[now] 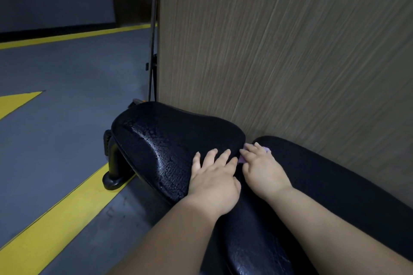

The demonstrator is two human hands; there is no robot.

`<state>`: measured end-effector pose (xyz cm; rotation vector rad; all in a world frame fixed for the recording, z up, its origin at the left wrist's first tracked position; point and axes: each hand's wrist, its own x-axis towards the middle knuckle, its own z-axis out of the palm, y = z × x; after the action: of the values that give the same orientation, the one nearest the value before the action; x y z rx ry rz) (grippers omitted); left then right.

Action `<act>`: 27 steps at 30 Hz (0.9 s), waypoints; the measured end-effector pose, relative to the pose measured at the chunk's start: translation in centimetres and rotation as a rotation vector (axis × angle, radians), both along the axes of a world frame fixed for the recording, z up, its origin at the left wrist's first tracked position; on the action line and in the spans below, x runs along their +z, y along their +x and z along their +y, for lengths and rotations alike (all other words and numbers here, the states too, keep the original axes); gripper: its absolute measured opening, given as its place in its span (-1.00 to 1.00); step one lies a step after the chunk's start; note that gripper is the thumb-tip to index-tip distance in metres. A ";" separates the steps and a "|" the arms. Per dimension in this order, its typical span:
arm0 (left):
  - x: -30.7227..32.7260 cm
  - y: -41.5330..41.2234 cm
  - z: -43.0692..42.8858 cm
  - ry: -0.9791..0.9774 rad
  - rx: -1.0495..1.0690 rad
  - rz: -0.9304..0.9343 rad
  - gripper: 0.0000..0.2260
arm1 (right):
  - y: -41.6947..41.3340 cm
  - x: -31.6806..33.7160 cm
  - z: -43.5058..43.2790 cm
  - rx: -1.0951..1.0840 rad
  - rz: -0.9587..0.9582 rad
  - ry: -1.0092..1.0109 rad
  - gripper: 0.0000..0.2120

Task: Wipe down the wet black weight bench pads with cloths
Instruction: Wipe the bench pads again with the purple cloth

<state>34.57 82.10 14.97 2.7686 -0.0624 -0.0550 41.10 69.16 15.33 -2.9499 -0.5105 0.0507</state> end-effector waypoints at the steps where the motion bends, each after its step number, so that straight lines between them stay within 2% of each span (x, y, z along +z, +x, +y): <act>1: 0.0 0.0 0.0 -0.009 0.007 -0.003 -0.53 | 0.0 0.1 0.0 0.016 0.036 -0.023 -0.57; 5: 0.1 0.2 0.1 -0.034 0.031 -0.008 -0.53 | -0.5 0.4 -0.4 0.039 0.080 0.009 -0.55; 13: 0.0 0.2 0.5 -0.029 0.018 -0.008 -0.53 | -1.9 0.2 -1.1 0.131 0.004 -0.006 -0.60; 18: 0.0 -0.2 0.7 0.000 -0.006 -0.010 -0.51 | -0.2 0.5 -0.4 0.074 0.022 -0.120 -0.59; 23: 0.0 -0.3 1.0 0.001 -0.018 0.014 -0.50 | -1.0 1.0 0.7 0.122 0.085 -0.434 -0.56; 27: 0.0 -0.4 1.1 0.018 -0.032 0.022 -0.49 | -1.9 0.3 0.7 0.114 -0.011 -0.409 -0.53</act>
<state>34.19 83.23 14.99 2.7846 -0.1010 -0.0942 39.18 69.86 15.62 -3.3131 -0.7497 0.1701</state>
